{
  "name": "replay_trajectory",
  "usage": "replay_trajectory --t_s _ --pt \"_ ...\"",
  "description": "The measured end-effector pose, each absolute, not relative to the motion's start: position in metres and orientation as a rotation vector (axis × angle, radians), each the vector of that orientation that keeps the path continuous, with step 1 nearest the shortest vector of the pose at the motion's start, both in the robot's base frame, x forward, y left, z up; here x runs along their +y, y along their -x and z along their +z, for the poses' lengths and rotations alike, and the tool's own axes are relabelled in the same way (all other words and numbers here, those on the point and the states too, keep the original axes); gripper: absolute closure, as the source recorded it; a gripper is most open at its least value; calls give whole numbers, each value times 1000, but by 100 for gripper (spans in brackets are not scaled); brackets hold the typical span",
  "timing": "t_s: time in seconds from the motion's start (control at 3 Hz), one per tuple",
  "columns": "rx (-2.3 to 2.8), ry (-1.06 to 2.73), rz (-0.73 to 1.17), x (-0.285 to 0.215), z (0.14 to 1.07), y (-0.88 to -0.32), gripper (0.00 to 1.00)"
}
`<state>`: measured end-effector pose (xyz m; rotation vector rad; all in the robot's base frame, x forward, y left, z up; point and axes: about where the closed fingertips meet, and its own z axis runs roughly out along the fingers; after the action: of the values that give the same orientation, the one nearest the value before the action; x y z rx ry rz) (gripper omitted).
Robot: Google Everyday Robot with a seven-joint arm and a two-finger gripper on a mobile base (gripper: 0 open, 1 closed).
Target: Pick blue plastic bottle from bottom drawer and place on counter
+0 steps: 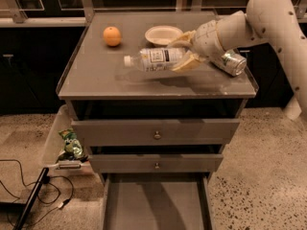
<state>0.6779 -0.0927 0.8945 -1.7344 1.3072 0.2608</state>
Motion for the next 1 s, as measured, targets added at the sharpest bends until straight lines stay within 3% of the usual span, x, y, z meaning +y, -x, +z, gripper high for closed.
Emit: replay_trajectory --t_s 1.0 --pt "1637 1535 257 -89 869 -700 100"
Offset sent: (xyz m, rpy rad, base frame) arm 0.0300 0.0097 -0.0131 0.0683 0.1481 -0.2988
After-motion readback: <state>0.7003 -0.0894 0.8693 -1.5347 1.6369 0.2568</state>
